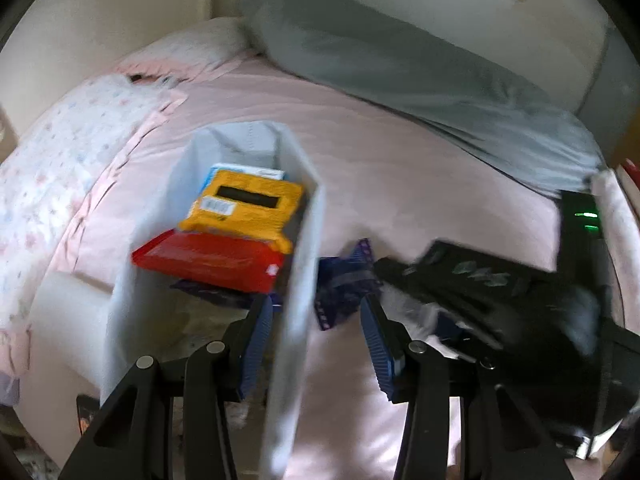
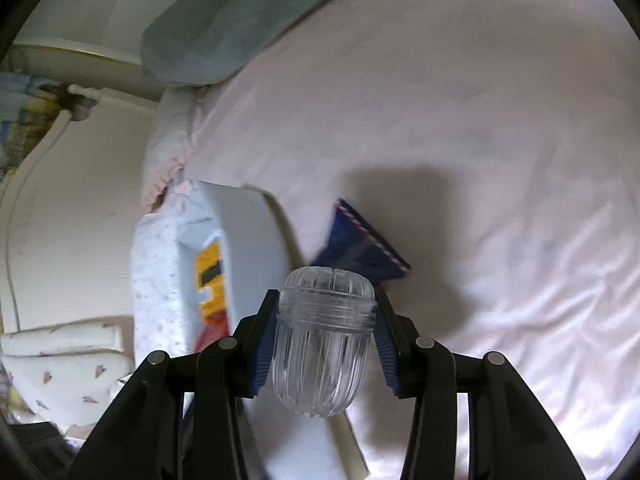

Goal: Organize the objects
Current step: 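Carry the clear jar over the paper bag and release it inside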

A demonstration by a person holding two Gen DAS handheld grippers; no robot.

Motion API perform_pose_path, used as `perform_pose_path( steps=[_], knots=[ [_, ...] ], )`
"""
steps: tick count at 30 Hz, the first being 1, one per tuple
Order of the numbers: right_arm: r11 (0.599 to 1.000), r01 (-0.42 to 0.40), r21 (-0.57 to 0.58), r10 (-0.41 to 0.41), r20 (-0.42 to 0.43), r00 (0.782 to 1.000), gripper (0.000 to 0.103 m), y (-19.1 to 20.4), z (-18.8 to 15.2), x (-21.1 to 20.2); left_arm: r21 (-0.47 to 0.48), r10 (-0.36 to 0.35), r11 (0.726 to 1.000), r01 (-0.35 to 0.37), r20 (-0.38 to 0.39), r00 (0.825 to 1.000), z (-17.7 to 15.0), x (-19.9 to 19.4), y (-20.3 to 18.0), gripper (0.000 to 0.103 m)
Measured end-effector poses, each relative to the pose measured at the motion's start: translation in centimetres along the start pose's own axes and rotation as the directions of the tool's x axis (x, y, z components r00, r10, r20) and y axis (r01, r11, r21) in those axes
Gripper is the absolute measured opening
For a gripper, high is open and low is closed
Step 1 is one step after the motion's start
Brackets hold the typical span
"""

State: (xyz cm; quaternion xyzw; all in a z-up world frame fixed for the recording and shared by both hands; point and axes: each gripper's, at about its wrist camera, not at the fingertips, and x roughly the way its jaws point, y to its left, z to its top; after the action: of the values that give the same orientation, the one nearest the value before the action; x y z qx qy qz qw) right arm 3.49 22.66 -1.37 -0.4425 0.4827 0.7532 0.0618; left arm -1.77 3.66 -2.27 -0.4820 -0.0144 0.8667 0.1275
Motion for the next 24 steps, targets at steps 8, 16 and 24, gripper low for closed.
perform_pose_path(
  steps=[8,16,24],
  knots=[
    [0.981,-0.085,-0.176,0.115,0.168,0.979,0.045,4.7,-1.2,-3.0,-0.038,0.033,0.999,-0.031,0.051,0.998,0.4,-0.8,1.0,0.044],
    [0.955,-0.118,-0.274,0.187,0.243,0.952,0.045,6.1,-2.9,-6.1,-0.061,0.025,0.998,-0.018,0.118,0.993,0.5,-2.5,1.4,0.044],
    [0.939,-0.233,-0.252,0.279,0.163,0.946,0.045,6.7,-3.1,-5.1,-0.132,0.058,0.99,-0.044,0.109,0.992,0.5,-3.2,3.5,0.044]
  ],
)
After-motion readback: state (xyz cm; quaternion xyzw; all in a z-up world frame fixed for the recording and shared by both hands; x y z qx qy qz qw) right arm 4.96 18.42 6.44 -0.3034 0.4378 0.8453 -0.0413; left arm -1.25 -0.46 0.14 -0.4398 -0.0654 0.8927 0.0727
